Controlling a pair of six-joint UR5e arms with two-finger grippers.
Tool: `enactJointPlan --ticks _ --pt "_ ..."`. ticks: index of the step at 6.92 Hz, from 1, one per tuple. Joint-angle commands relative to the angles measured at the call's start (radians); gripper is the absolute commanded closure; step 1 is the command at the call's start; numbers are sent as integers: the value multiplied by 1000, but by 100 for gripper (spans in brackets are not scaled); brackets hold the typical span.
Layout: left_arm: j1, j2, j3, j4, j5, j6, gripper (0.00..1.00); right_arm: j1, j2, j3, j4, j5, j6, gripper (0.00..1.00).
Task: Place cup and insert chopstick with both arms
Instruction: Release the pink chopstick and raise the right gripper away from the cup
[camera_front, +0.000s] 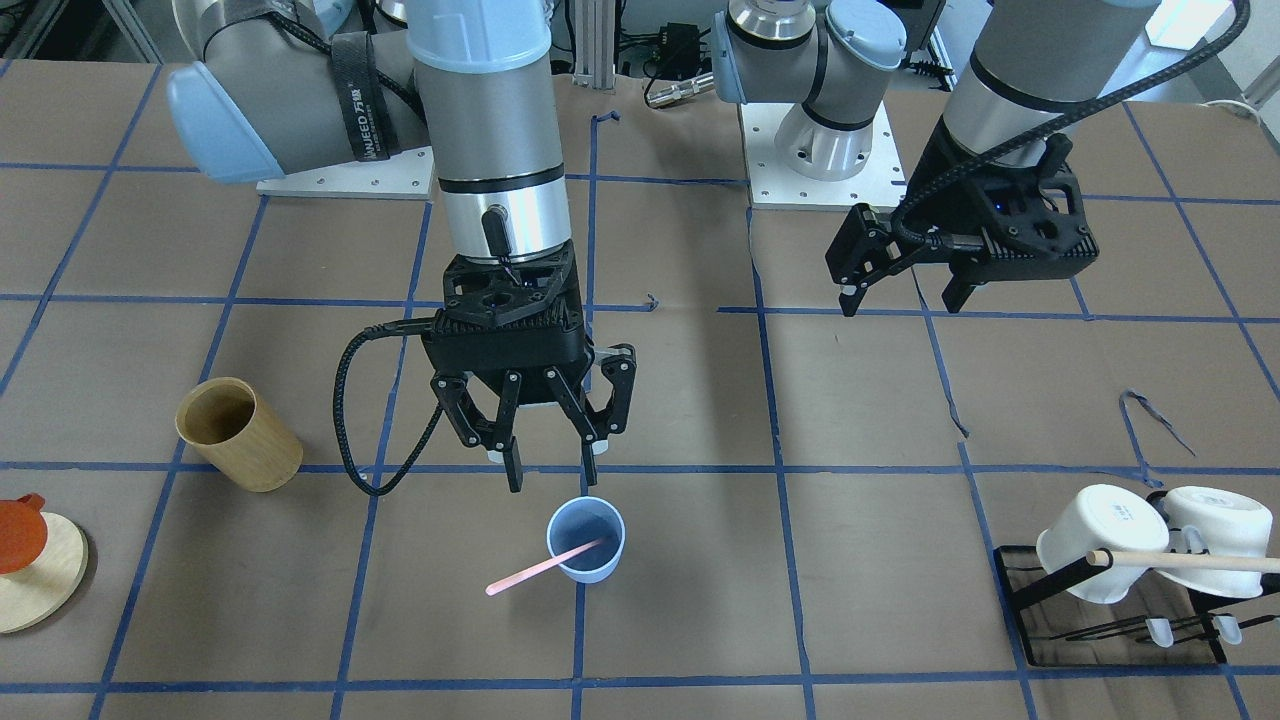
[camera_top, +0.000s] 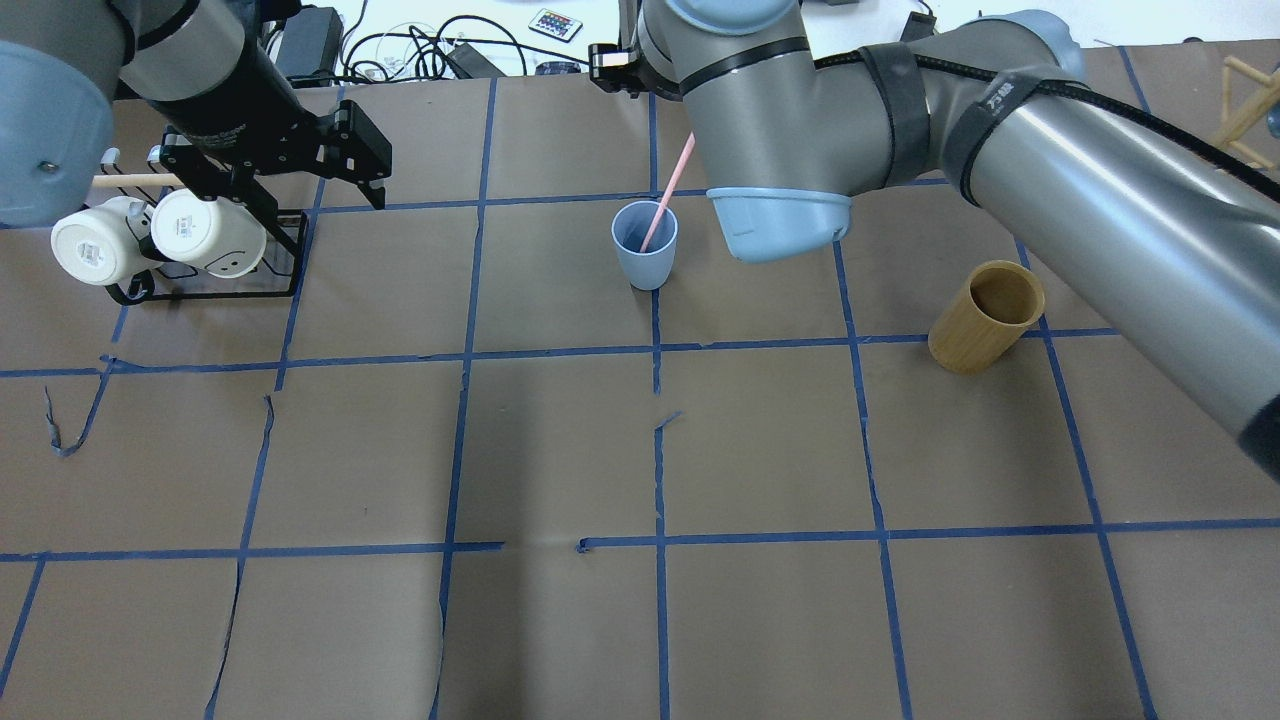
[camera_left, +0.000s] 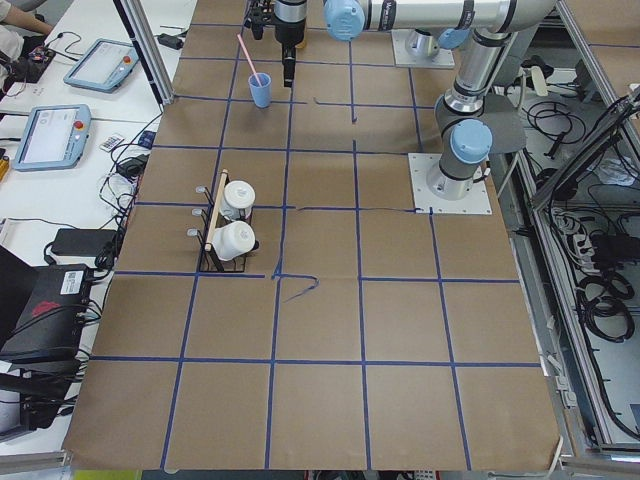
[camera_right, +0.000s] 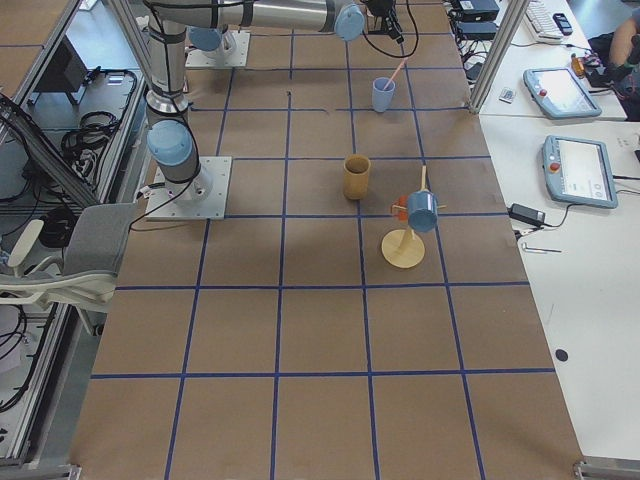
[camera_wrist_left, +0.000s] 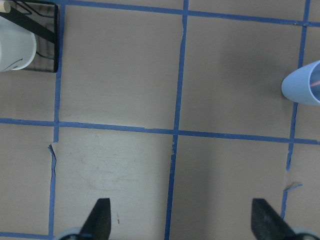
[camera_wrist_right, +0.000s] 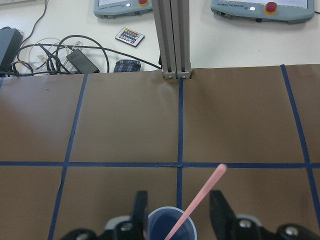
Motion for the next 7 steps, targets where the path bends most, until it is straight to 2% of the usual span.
enactJointPlan --ticks 1,3,4,5,6,7 --pt "-26 -3 1 3 11 -6 0 -26 -21 -25 29 -3 -23 0" --pt "-26 -1 0 3 3 -4 0 -128 -82 -47 312 9 -77 0" --pt "-26 -1 1 5 2 -6 0 -211 -111 -54 529 29 -136 0" --pt "-29 -1 0 3 3 -8 0 -269 -137 -54 681 25 -270 0" --pt "-29 2 -3 3 8 -8 0 -317 -173 -50 868 20 -305 0" --pt "-29 0 -2 3 6 -8 0 -339 -215 -48 976 17 -316 0"
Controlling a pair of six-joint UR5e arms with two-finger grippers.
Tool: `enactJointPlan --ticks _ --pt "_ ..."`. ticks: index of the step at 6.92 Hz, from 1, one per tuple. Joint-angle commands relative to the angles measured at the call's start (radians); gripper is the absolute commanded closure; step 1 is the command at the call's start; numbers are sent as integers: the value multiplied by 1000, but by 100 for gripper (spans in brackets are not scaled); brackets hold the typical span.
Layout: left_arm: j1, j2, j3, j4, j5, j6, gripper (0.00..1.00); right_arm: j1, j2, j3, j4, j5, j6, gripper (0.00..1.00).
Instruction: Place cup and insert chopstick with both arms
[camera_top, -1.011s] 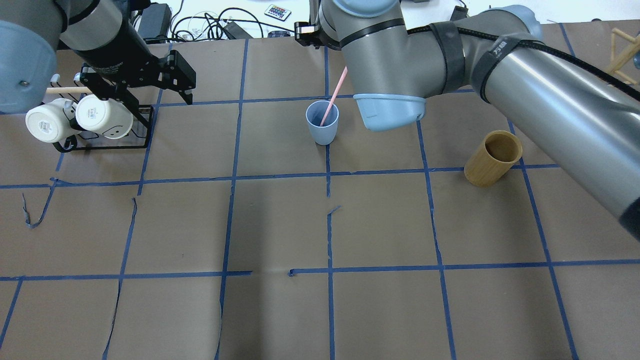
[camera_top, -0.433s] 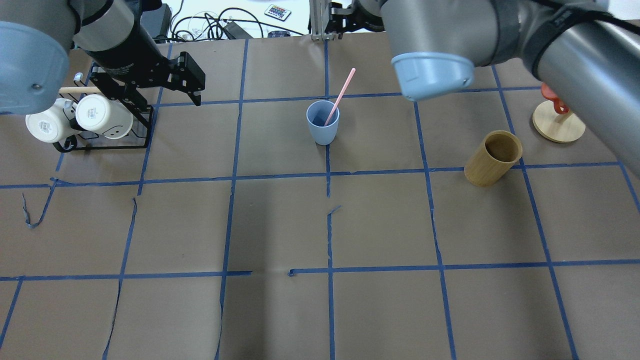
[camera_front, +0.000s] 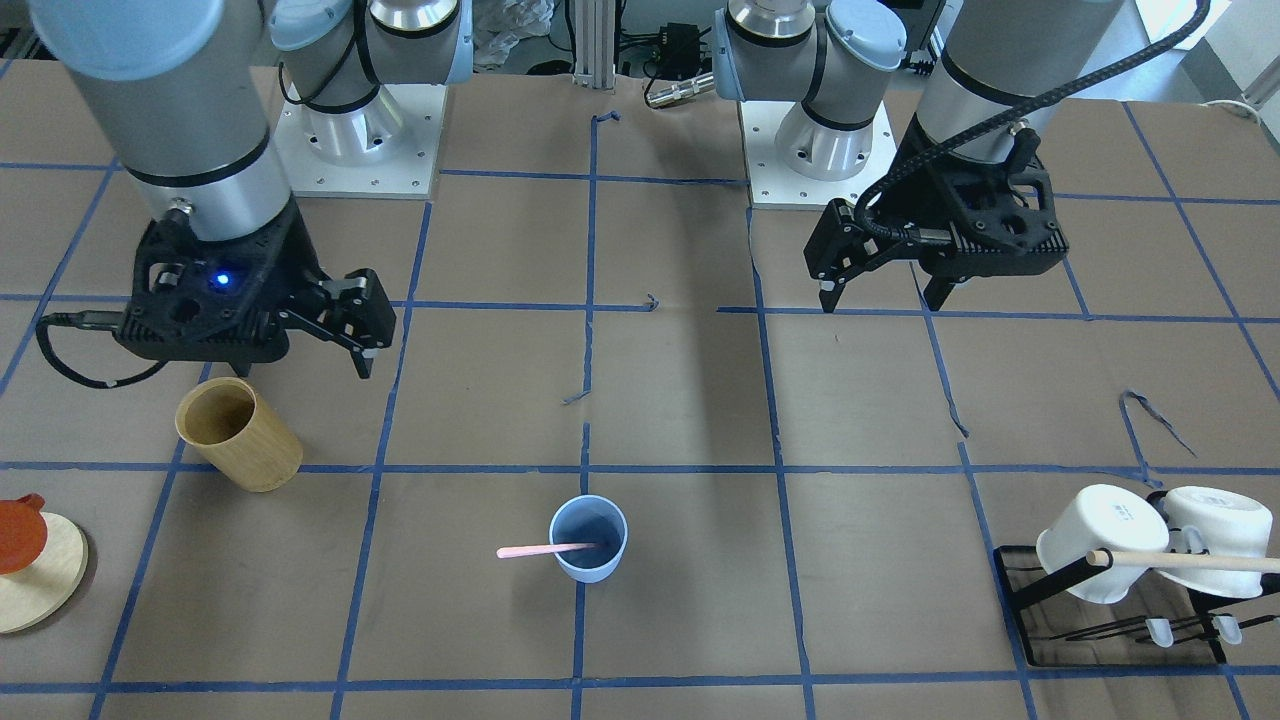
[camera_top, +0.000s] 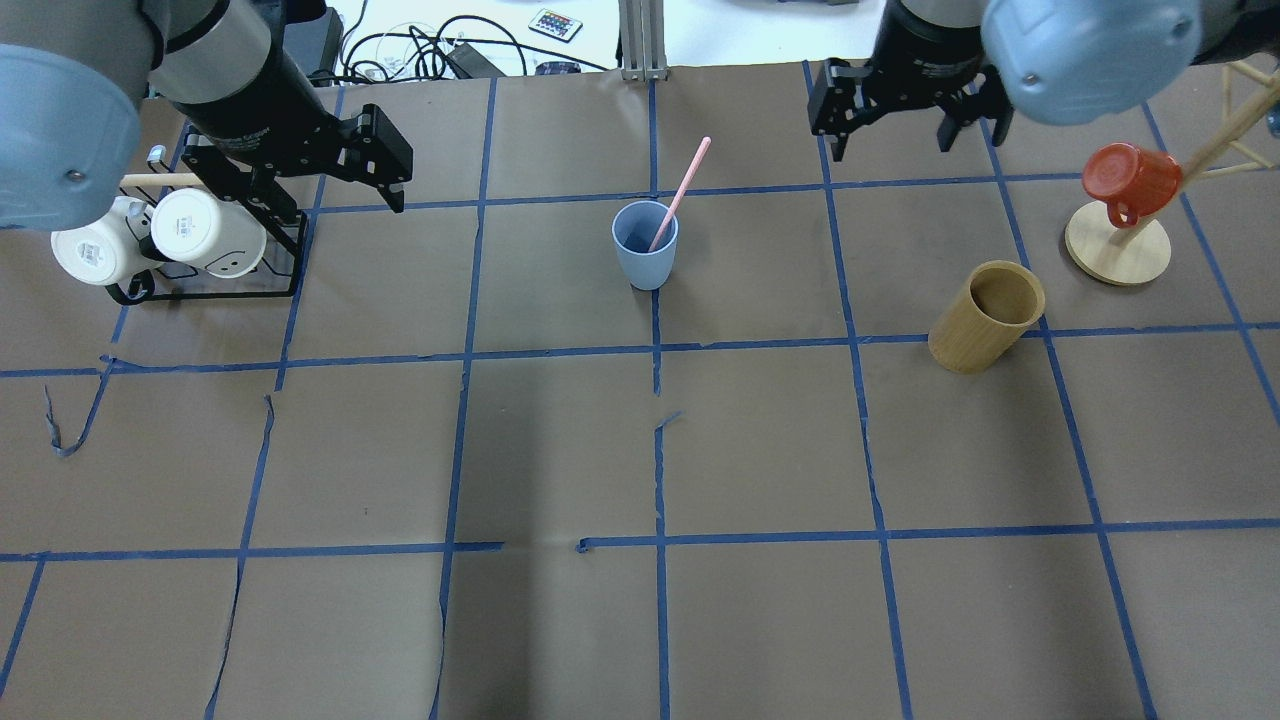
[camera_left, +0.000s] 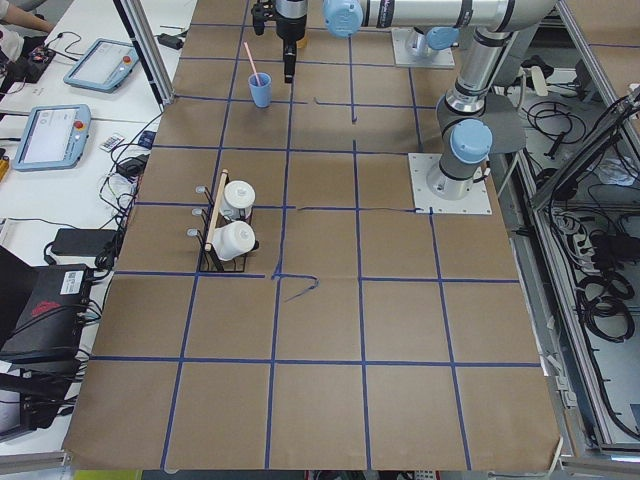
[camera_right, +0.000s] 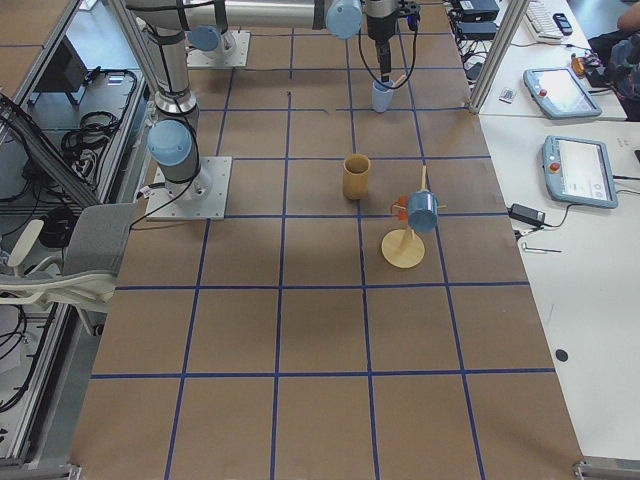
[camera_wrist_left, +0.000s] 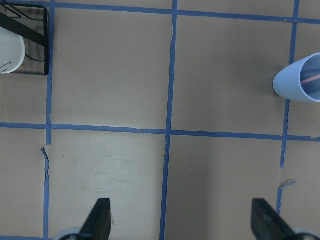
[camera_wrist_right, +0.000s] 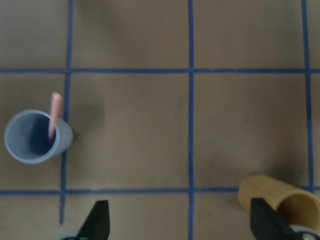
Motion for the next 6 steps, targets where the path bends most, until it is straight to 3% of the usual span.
enactJointPlan --ticks 1,2,6 --pt "1 -2 1 1 -4 0 0 -43 -59 10 283 -1 -39 0" --pt "-1 -2 0 0 -6 -2 0 -49 -64 7 344 6 -71 0" --pt "-1 -2 3 4 -6 1 0 -49 -73 -4 347 70 -86 0"
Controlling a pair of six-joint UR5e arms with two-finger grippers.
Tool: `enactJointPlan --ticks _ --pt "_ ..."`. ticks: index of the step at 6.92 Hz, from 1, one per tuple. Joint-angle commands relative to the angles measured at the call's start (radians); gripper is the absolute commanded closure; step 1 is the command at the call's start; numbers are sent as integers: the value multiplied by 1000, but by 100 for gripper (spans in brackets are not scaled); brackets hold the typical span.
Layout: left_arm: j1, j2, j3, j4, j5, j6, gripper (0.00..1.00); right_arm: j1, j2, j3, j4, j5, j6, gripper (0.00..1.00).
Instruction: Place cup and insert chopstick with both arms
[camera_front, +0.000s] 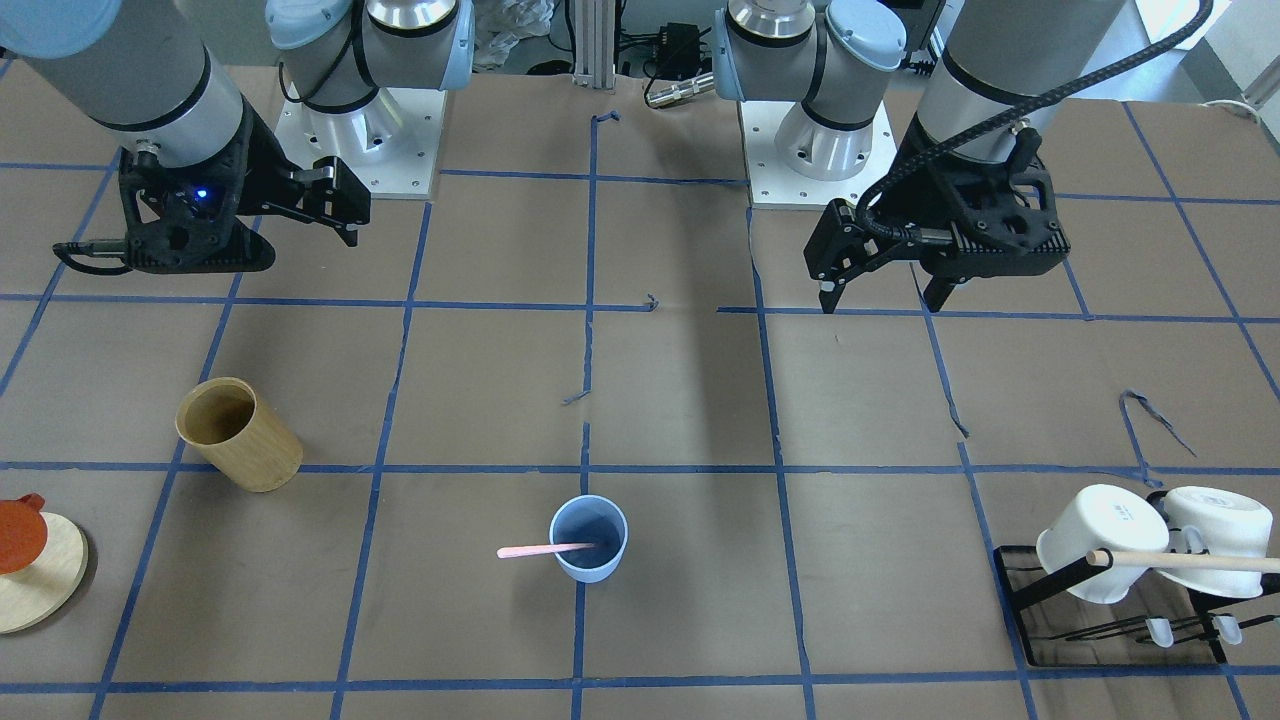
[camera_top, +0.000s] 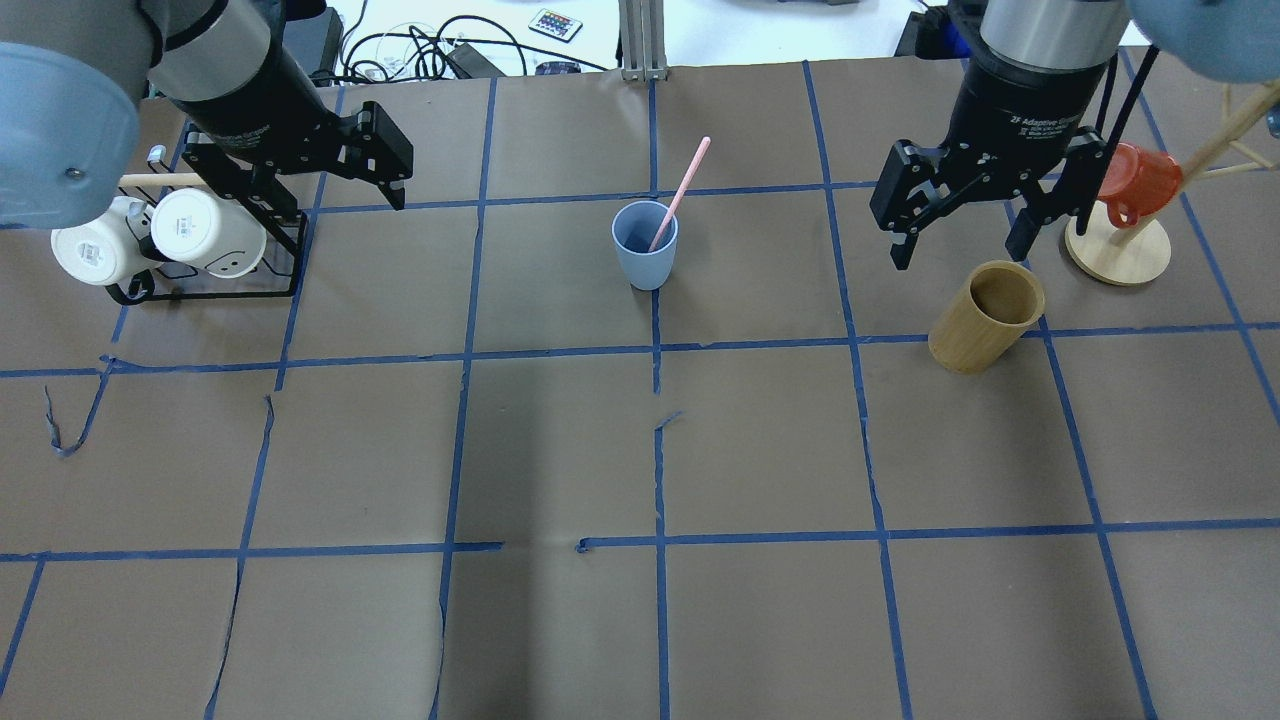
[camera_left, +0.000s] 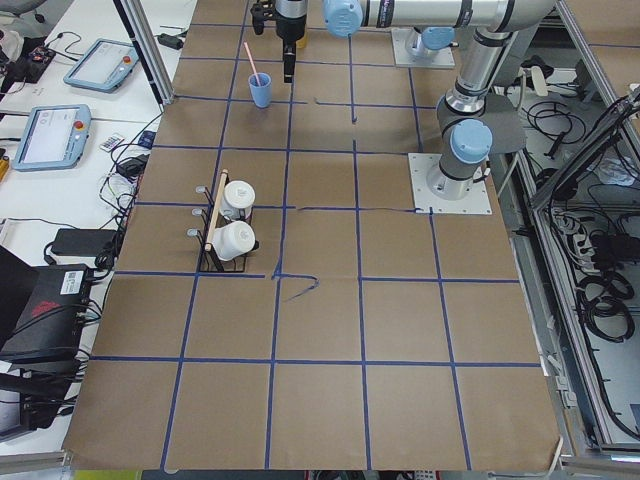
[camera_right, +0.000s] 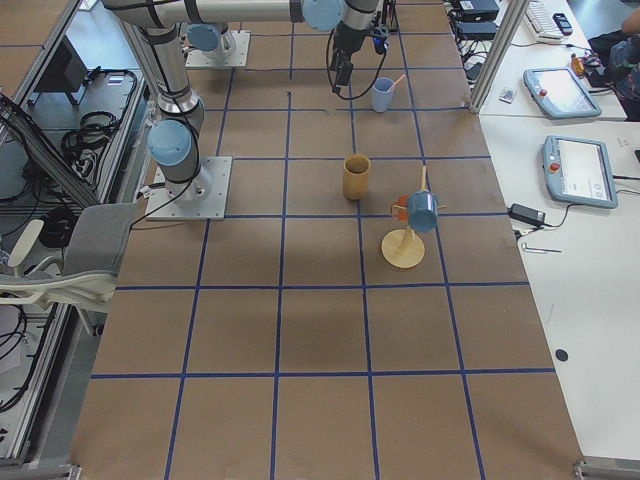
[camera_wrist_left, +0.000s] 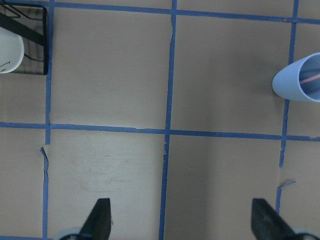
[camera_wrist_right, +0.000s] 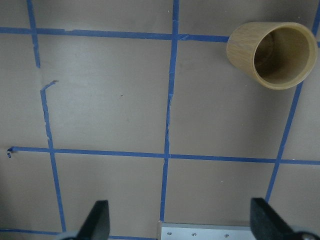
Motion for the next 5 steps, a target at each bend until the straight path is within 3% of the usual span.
enactJointPlan --ticks 1,5 --pt "-1 0 -2 0 0 0 0 1 -16 4 1 11 -1 0" --pt "-1 0 -3 0 6 6 0 6 -16 9 -11 8 8 0"
